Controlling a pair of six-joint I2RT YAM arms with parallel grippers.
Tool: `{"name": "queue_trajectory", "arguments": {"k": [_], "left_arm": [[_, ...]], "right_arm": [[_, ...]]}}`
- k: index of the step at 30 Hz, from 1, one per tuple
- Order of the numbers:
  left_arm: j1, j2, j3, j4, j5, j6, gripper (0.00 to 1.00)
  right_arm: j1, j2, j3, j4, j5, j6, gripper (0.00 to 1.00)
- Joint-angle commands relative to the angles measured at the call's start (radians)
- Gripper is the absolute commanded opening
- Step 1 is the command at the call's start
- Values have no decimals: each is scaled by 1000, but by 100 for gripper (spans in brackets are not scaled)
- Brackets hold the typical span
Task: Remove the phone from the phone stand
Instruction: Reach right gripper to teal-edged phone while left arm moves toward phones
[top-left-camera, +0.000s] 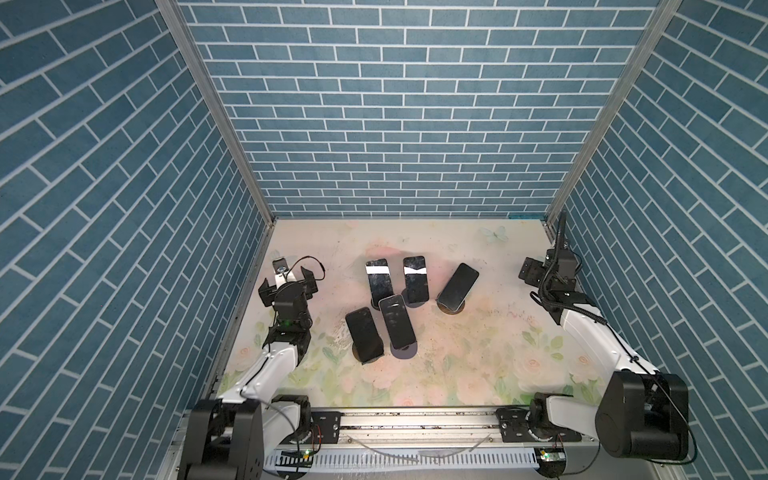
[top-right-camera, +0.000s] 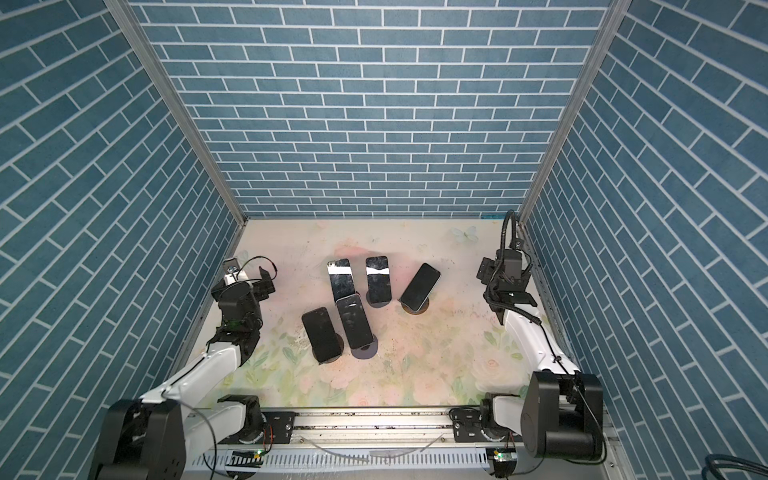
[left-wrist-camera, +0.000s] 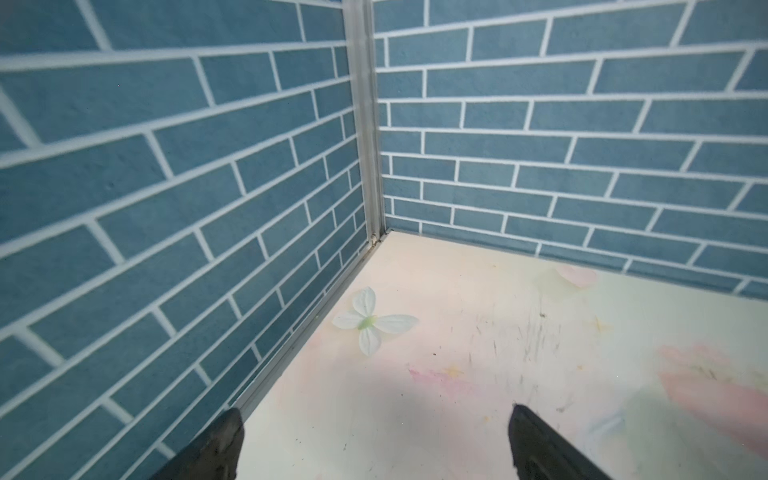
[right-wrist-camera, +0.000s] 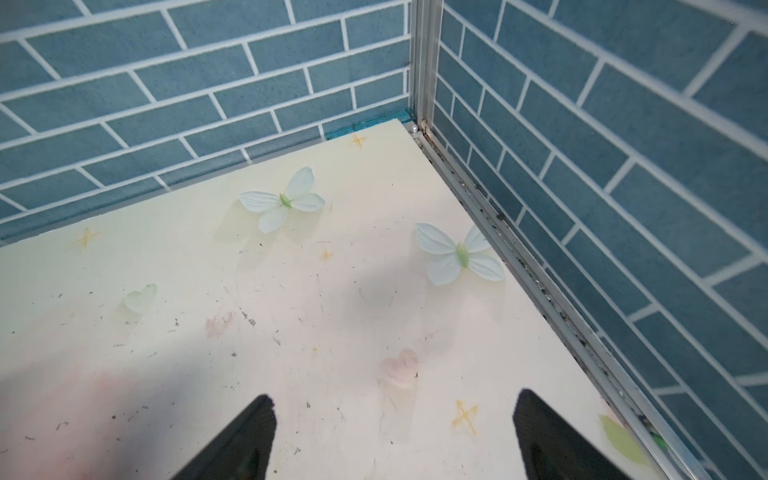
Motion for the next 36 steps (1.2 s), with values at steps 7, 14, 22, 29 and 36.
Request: {"name": "queue_trajectory", "arguments": {"k": [7,14,22,29,36], "left_arm": [[-178,-193,228,-712,-97,-237,100],[-357,-190,434,-1058,-85,-279,100],[-424,-199,459,-1038,258,-296,100],[-462,-190,445,-980,341,-300,100],[-465,-170,446,-972,329,-293,100]], "right_arm": [[104,-32,240,-495,91,248,93],[235,-40,333,-583,69,348,99],[384,49,387,-600,109,430,99],[492,147,409,-584,174,481,99],[557,238,445,-568,194,547,99]]}}
